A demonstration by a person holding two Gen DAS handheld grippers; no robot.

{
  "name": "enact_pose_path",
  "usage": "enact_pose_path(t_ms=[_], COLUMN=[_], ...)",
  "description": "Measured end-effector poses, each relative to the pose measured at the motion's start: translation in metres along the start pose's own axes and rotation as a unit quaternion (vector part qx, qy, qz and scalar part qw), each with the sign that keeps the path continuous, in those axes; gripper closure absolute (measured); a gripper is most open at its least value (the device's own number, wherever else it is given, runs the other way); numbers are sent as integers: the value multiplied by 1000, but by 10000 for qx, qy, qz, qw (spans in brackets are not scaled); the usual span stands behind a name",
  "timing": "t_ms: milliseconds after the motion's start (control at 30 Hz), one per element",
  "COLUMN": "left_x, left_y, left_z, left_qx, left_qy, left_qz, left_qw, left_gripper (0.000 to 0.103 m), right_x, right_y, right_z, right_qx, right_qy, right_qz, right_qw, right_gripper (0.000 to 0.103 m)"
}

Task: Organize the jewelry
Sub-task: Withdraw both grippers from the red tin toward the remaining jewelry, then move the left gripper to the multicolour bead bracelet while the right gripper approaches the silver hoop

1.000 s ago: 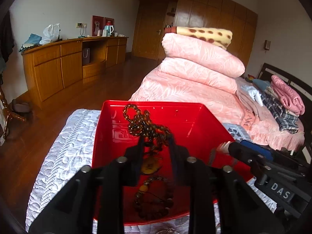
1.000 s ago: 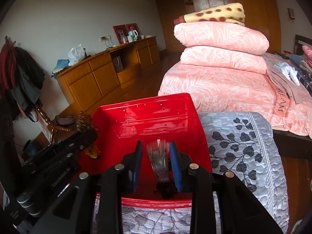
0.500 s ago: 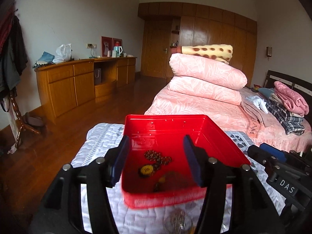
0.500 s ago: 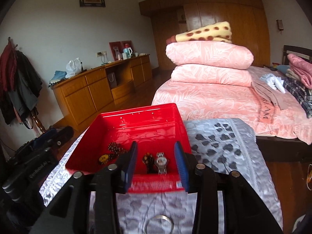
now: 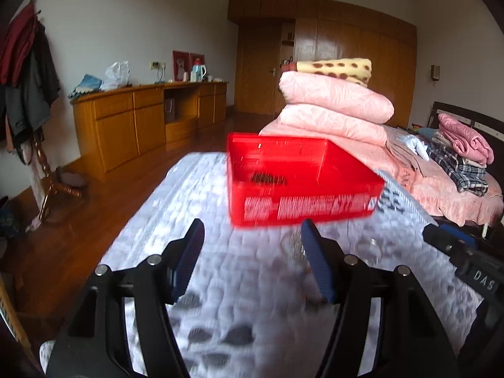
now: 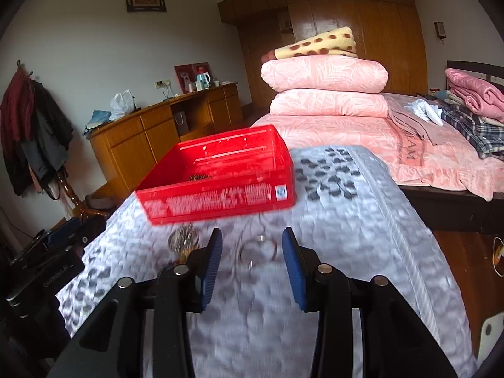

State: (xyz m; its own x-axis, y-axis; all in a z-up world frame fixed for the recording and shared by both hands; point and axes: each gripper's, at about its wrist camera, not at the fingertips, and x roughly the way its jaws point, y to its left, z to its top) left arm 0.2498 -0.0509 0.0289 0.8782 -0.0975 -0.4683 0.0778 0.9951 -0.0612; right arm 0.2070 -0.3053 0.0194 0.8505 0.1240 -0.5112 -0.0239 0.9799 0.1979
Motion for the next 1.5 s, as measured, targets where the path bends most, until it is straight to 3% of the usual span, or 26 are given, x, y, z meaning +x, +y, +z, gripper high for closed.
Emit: enact_pose_path(t_ms=[433, 667, 800, 1067, 1500], left_x=[-44, -43, -33, -2, 25], left_y=[12, 11, 3, -12, -19], left_z=[-37, -45, -39, -19, 2], left_qx=[30, -17, 3, -63, -104], left_qy=[97, 163, 196, 369, 510], left_qz=[139, 120, 17, -74, 52], left_qw=[9999, 9998, 9998, 9993, 9986], left_gripper=[39, 39, 39, 39, 39], right_x=[-24, -20, -7, 36, 94], right_y=[5, 6, 6, 2, 9], right_z=[-44, -43, -30, -3, 5], right_qx=[34, 29, -31, -127, -32], right_qy=[195, 199, 251, 796, 1531], right_qz=[19, 15, 49, -85, -121], right_qw=[9998, 9998, 9997, 9967, 9881], right_gripper=[64, 64, 64, 63, 62])
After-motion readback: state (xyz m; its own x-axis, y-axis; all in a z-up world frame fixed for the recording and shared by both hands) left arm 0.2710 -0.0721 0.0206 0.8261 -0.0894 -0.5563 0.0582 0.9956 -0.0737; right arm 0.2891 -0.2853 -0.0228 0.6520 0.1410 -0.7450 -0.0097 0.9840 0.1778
